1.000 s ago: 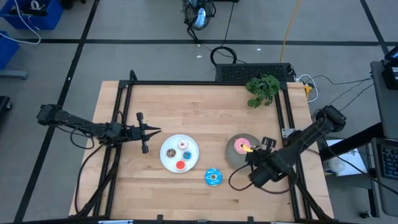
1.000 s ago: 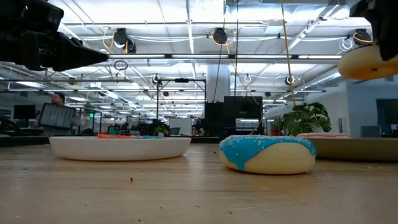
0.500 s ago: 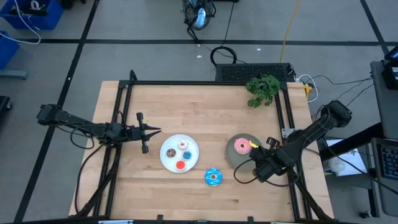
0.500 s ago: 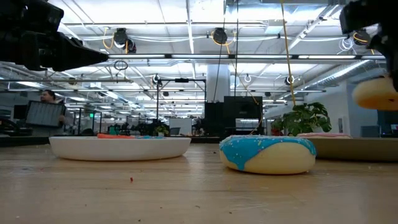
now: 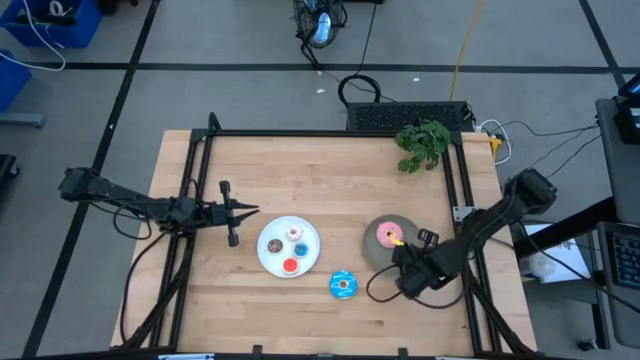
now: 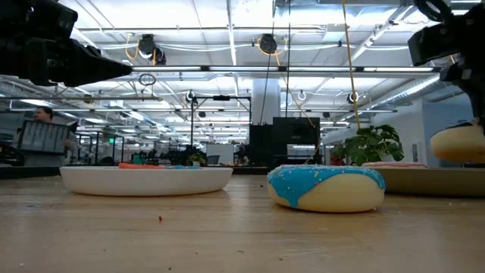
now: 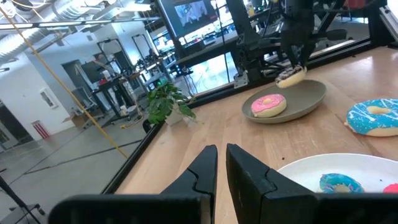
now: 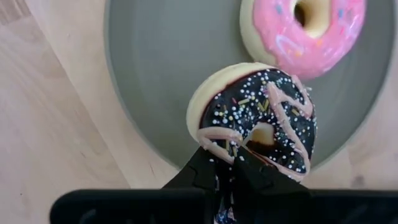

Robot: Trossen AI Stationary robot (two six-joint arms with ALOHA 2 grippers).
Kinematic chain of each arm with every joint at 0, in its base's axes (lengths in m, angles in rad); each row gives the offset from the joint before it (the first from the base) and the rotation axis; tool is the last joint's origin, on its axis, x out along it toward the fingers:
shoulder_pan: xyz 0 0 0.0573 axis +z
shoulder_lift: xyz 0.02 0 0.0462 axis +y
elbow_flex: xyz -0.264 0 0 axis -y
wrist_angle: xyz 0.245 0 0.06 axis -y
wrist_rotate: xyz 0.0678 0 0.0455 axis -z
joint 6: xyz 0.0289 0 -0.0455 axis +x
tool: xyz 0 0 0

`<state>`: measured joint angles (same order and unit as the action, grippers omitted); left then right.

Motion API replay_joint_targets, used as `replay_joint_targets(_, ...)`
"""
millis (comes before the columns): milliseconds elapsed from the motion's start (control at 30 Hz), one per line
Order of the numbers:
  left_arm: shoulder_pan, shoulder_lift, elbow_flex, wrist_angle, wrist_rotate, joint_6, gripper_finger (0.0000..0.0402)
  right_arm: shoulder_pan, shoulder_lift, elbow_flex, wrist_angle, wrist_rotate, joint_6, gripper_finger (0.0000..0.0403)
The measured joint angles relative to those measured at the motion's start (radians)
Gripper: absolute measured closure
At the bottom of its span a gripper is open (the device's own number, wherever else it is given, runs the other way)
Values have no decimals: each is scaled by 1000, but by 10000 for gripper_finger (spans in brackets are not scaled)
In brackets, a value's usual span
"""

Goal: Pick & Place donuts
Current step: Put the big black donut on the green plate

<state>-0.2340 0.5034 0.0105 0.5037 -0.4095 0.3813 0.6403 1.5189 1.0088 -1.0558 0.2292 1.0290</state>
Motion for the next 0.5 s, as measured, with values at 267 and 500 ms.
replay_joint_targets(267,0,0,0,0,0,0,360,-30,13,-50,76,-63,-48,389)
replay_joint_targets(500,0,0,0,0,0,0,360,-55,13,-82,129,-86,-76,376)
